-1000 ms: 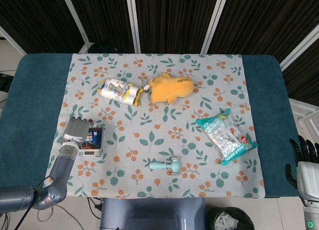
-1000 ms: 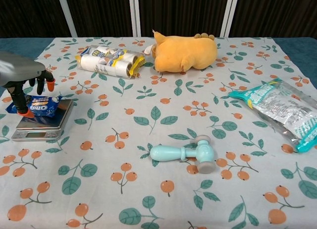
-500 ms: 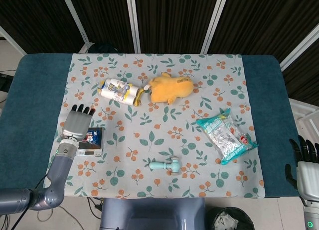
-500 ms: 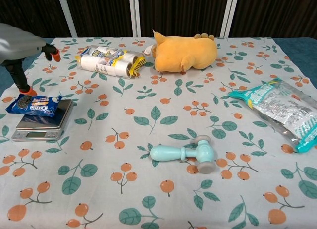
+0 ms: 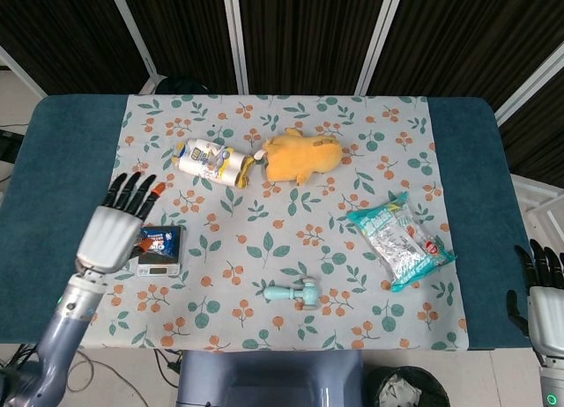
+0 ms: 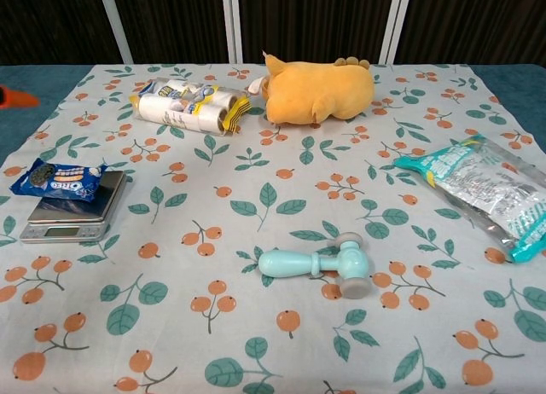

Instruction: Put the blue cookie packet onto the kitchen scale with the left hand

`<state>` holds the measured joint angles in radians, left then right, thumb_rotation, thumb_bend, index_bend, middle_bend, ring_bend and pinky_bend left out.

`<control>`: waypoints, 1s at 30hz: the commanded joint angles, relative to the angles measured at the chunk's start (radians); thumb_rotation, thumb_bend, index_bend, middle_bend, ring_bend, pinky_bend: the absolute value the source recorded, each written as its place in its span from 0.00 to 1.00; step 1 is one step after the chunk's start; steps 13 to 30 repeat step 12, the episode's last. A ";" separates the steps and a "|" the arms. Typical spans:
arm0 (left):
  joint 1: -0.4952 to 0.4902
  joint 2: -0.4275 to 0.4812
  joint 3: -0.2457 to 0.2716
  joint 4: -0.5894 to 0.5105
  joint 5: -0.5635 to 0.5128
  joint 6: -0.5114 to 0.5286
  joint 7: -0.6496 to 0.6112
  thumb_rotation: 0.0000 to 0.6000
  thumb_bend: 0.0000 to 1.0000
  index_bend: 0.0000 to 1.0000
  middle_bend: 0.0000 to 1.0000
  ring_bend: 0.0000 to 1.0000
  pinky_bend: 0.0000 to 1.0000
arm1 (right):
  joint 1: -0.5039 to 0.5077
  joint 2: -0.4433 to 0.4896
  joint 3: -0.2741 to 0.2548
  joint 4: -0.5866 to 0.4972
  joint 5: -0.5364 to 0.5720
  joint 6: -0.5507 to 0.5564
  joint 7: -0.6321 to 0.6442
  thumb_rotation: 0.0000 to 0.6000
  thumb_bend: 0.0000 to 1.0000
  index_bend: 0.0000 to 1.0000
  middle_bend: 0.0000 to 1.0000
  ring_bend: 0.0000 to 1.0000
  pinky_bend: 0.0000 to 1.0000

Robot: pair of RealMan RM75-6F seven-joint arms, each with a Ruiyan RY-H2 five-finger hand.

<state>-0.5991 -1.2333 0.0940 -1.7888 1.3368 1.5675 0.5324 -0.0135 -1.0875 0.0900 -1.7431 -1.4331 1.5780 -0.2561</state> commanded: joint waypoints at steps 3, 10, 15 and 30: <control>0.153 0.114 0.088 0.033 0.096 0.073 -0.207 1.00 0.10 0.10 0.06 0.01 0.06 | 0.000 0.001 -0.003 -0.003 -0.005 0.000 0.000 1.00 0.58 0.10 0.03 0.01 0.00; 0.214 0.153 0.104 0.102 0.139 0.045 -0.377 1.00 0.10 0.10 0.05 0.00 0.05 | -0.002 0.001 -0.004 -0.007 -0.011 0.003 -0.005 1.00 0.58 0.10 0.03 0.01 0.00; 0.217 0.155 0.091 0.114 0.136 0.031 -0.409 1.00 0.10 0.10 0.05 0.00 0.05 | -0.002 0.001 -0.004 -0.007 -0.010 0.005 -0.005 1.00 0.58 0.10 0.03 0.01 0.00; 0.217 0.155 0.091 0.114 0.136 0.031 -0.409 1.00 0.10 0.10 0.05 0.00 0.05 | -0.002 0.001 -0.004 -0.007 -0.010 0.005 -0.005 1.00 0.58 0.10 0.03 0.01 0.00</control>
